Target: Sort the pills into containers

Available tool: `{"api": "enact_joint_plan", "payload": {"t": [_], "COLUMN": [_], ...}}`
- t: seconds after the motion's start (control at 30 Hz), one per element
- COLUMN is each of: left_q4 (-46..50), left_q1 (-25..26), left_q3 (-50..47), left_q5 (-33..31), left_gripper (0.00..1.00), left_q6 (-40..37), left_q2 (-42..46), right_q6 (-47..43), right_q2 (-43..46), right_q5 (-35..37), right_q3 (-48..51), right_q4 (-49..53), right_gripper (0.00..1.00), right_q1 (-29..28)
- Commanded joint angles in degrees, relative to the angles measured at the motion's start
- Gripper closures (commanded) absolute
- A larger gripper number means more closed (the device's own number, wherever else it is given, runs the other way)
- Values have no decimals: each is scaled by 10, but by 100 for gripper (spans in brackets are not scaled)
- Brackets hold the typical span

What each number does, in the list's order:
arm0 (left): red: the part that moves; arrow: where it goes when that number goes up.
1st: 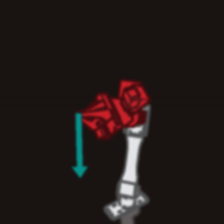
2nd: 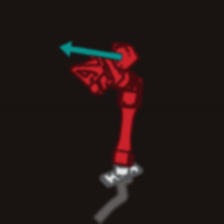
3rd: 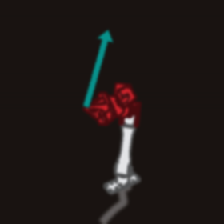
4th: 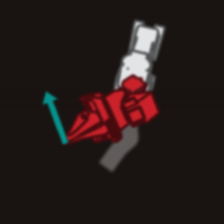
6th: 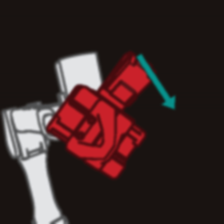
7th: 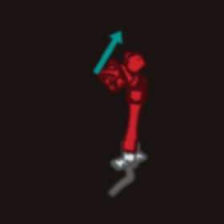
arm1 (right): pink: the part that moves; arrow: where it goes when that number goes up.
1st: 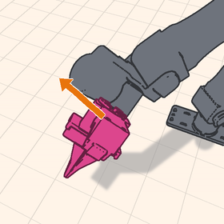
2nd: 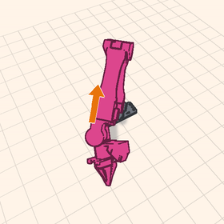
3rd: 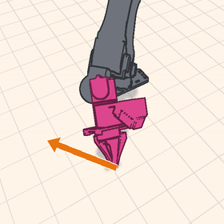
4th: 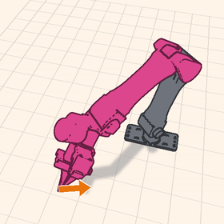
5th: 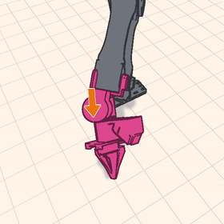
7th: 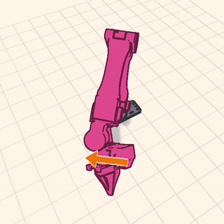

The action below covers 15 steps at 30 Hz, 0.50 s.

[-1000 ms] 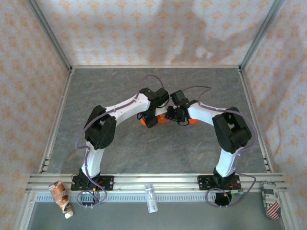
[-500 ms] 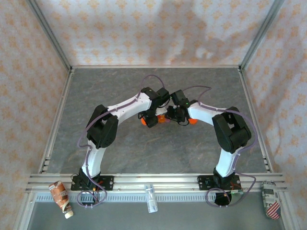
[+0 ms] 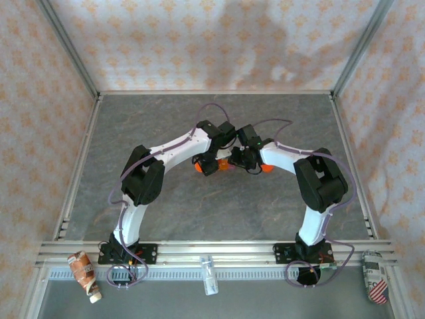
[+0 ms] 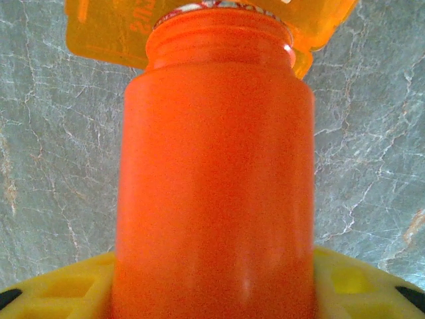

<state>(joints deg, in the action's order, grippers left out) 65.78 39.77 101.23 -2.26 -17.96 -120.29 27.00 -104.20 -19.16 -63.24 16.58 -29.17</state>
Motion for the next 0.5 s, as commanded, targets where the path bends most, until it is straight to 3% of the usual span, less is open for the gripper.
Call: {"api": "enact_joint_plan", "payload": {"t": [0.0,0.47], "left_q4": [25,-1], "left_q1": [12,12], "left_q3": [14,-14], "left_q5": [-13,8], "left_gripper": [100,100], "left_q6": [-12,-9], "left_q2": [-18,3], "right_q6": [3,2], "right_q2": [-21,-20], "right_q5": [7,8], "right_q3": [0,-2], "right_q4": [20,24], "right_gripper": [63,63], "right_q1": [-5,-5]}}
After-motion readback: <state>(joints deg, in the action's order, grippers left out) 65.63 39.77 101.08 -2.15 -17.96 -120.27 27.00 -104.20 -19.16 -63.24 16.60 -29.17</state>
